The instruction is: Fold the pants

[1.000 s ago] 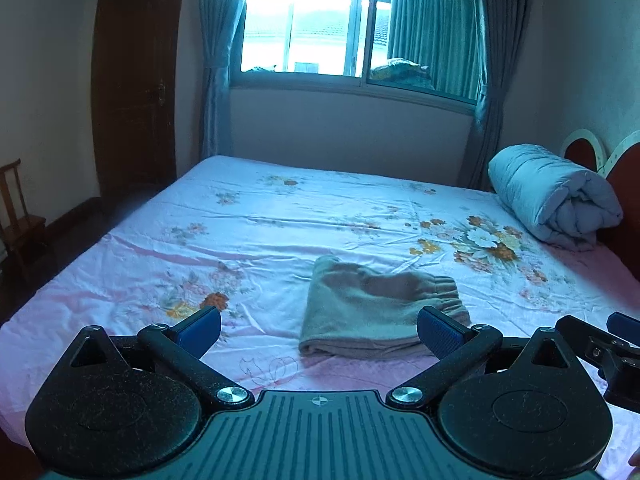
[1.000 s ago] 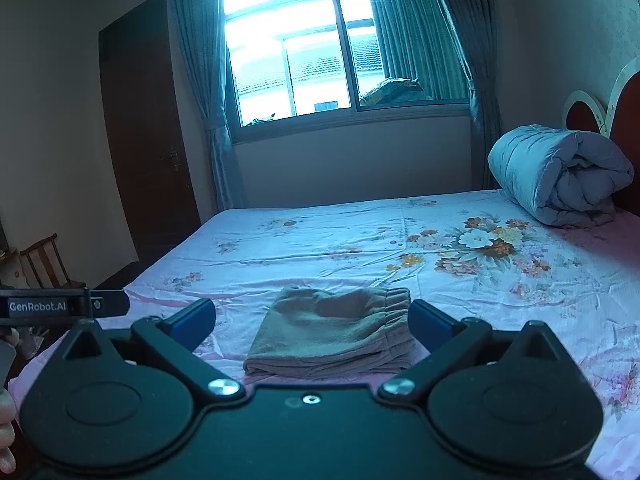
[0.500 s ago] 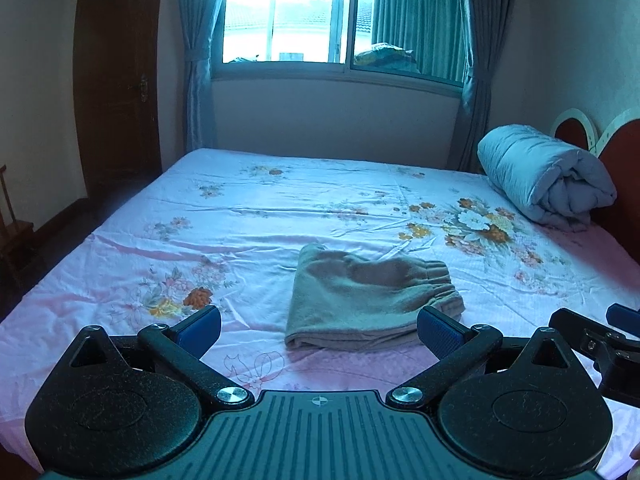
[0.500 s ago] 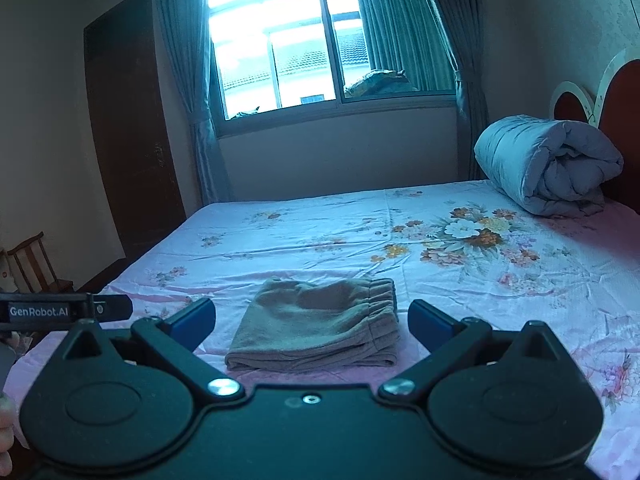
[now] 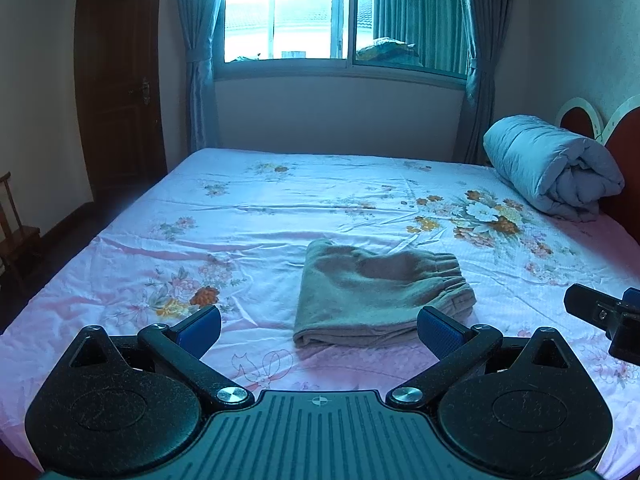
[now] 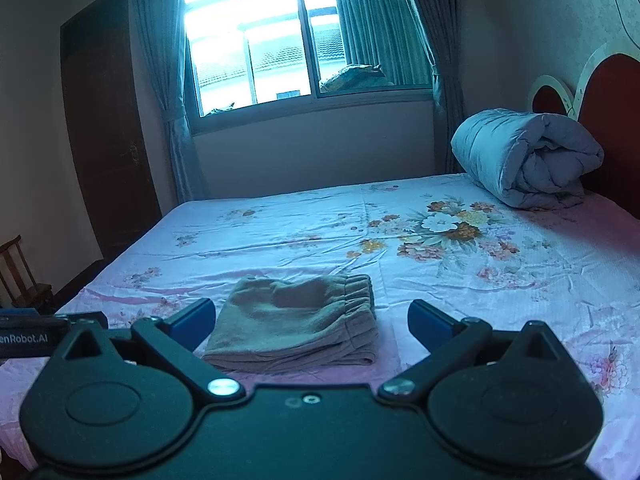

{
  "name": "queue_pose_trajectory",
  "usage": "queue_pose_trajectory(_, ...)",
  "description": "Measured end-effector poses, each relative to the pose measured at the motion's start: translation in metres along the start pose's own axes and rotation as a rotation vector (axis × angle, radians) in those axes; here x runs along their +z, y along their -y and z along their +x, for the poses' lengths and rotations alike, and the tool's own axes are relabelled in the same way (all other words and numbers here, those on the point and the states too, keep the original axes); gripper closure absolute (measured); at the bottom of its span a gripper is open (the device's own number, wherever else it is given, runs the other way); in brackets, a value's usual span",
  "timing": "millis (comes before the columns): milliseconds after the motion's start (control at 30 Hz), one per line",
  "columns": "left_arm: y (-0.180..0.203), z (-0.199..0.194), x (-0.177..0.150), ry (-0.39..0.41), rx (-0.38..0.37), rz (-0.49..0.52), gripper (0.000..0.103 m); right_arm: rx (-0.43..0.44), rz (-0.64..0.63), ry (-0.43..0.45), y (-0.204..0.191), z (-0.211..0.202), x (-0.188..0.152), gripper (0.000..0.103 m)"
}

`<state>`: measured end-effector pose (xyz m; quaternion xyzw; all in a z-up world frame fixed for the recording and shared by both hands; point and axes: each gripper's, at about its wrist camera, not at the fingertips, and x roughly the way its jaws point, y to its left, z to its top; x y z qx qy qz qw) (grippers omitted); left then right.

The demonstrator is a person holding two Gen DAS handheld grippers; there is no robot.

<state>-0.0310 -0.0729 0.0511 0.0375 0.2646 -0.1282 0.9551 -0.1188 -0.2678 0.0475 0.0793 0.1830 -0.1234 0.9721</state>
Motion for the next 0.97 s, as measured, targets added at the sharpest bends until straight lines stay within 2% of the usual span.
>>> queue_pose_trajectory(700,-0.005,0.015,-0.006,-0.029,-0.002,-0.003,0.000,0.033,0.004,-0.026,-0.002,0.009,-0.001,0.006)
queue_pose_trajectory(967,0.000,0.018,-0.006,0.004,-0.023,-0.004,0.000,0.036,0.004,-0.039,-0.003,0.016,-0.003,0.006)
